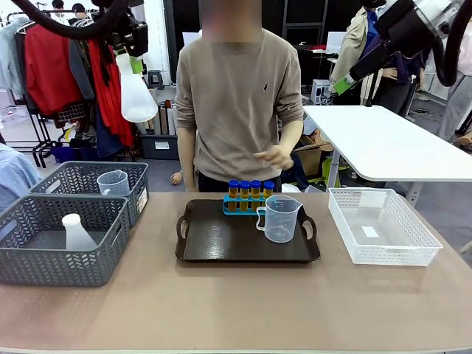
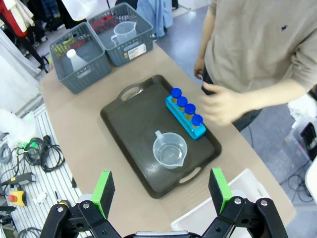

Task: Prepare the laboratory tools.
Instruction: Pick up one Small flask and place it on the Handle tray.

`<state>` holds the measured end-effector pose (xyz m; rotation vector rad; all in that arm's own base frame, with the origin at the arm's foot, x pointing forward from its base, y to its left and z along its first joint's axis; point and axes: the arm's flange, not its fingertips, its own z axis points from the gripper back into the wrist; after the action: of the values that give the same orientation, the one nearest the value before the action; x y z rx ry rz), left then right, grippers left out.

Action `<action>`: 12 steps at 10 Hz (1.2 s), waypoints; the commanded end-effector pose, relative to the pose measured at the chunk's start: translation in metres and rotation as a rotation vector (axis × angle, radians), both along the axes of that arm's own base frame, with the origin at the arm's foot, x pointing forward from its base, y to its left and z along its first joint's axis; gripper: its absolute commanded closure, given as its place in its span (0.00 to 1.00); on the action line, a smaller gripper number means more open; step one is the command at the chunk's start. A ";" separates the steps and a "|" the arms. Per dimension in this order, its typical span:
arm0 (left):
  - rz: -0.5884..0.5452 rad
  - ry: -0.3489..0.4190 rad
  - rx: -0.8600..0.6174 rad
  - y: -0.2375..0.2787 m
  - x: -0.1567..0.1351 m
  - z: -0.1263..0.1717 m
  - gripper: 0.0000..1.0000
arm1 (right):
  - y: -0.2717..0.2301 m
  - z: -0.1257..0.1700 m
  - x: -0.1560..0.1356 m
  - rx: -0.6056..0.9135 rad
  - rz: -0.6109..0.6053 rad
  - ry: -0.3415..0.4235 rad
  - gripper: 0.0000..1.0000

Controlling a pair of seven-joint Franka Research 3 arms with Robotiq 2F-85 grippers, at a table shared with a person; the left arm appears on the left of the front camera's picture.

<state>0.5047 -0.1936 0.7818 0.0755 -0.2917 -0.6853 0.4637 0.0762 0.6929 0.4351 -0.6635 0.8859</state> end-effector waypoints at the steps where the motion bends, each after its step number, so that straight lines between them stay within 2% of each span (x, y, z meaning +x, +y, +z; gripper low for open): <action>1: 0.011 -0.007 0.007 0.006 -0.001 0.000 1.00 | -0.001 0.001 0.000 0.007 0.006 0.000 0.00; 5: 0.004 0.004 0.002 0.002 0.002 -0.002 1.00 | -0.001 0.001 0.000 0.007 0.006 0.000 0.00; 6: -0.021 -0.001 0.013 -0.009 -0.004 -0.015 1.00 | -0.001 0.001 0.000 0.007 0.006 0.000 0.00; 8: -0.119 -0.015 0.029 -0.051 0.003 -0.049 1.00 | -0.001 0.001 0.000 0.007 0.006 0.000 0.00; 12: -0.263 0.027 0.049 -0.118 0.039 -0.124 1.00 | -0.001 0.001 0.000 0.007 0.006 0.000 0.00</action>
<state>0.5368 -0.3179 0.6570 0.0529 -0.2474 -0.9277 0.4636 0.0763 0.6930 0.4351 -0.6632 0.8861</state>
